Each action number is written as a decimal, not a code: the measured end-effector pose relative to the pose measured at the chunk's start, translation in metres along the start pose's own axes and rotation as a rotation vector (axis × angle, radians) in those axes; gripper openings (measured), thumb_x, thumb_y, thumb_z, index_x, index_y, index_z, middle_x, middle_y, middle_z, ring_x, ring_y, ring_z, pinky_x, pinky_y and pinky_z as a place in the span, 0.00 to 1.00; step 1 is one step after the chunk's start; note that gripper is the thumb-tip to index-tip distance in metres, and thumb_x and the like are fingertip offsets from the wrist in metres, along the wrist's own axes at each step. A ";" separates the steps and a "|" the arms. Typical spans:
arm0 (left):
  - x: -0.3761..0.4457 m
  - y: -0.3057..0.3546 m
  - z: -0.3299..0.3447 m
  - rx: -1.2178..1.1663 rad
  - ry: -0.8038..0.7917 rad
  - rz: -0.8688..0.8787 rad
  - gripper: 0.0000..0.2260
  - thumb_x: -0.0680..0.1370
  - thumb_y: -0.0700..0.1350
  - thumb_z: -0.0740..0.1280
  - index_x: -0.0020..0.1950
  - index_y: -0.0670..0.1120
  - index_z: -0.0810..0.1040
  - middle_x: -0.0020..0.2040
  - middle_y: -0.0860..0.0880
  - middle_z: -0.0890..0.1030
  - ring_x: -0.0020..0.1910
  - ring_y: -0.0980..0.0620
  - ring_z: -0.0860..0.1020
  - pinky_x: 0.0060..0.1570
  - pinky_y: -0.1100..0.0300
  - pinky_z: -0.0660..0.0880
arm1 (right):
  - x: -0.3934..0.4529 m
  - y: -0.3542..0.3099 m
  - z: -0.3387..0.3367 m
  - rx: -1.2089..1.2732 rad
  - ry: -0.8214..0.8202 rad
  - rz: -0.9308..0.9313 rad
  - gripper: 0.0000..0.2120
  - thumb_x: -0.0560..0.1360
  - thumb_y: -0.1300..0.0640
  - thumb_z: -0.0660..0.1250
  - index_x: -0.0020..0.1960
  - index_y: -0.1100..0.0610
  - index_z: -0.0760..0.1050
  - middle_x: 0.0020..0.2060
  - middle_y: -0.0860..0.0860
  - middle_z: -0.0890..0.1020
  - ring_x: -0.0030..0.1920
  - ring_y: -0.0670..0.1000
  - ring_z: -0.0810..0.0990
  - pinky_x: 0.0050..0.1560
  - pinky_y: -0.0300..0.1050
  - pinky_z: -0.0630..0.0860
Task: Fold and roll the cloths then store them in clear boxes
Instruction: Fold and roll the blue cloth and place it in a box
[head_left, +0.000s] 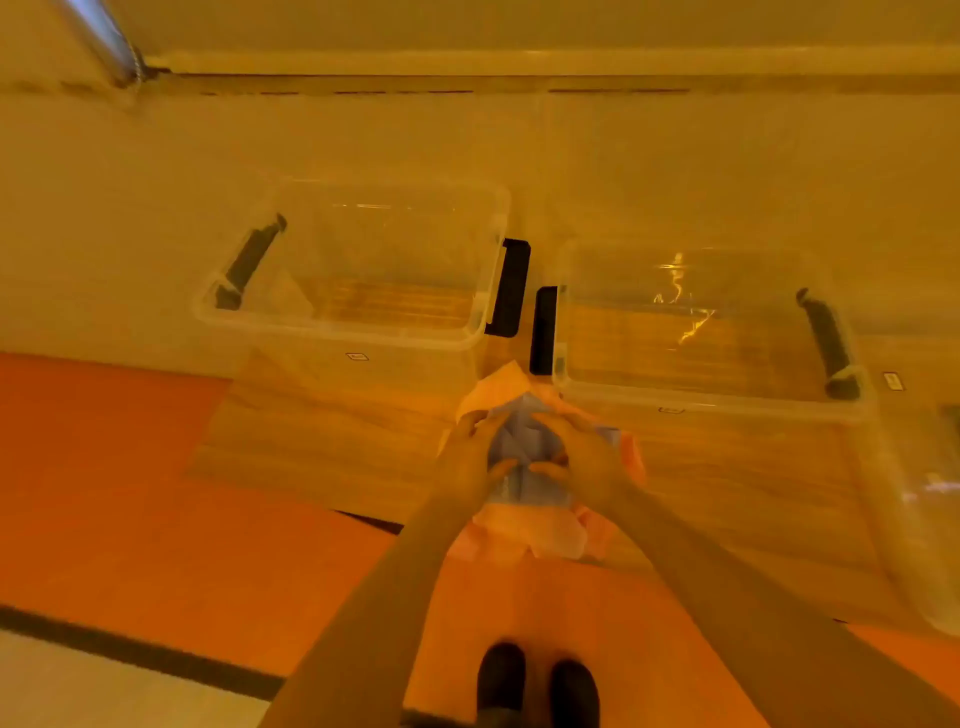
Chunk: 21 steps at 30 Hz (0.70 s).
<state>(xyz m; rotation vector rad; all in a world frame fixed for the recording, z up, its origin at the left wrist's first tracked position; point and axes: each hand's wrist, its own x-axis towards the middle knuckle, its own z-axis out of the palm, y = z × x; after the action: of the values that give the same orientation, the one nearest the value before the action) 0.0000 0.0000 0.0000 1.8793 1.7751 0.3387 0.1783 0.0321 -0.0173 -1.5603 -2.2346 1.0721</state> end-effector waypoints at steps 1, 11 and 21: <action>0.001 -0.001 0.001 0.000 -0.004 -0.025 0.29 0.75 0.48 0.68 0.74 0.48 0.61 0.72 0.43 0.62 0.67 0.43 0.68 0.57 0.53 0.68 | 0.002 0.001 0.002 0.008 0.003 0.004 0.30 0.72 0.55 0.71 0.71 0.50 0.65 0.69 0.54 0.69 0.55 0.55 0.77 0.53 0.52 0.75; 0.009 -0.009 0.015 -0.080 0.036 -0.107 0.24 0.73 0.41 0.71 0.68 0.44 0.71 0.69 0.42 0.66 0.63 0.43 0.70 0.56 0.56 0.68 | 0.000 -0.001 0.006 0.159 0.072 0.089 0.22 0.70 0.65 0.71 0.64 0.57 0.73 0.60 0.56 0.74 0.55 0.55 0.77 0.56 0.46 0.75; 0.010 0.000 0.000 -0.156 0.167 -0.071 0.08 0.73 0.39 0.69 0.51 0.40 0.81 0.53 0.42 0.78 0.47 0.45 0.77 0.45 0.60 0.69 | 0.000 -0.016 -0.008 0.261 0.196 0.133 0.04 0.69 0.67 0.71 0.37 0.62 0.78 0.31 0.52 0.72 0.33 0.49 0.70 0.36 0.42 0.67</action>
<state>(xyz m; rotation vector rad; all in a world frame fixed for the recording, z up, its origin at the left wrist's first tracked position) 0.0010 0.0097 -0.0021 1.7181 1.8603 0.6049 0.1713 0.0327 -0.0005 -1.6389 -1.8061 1.1381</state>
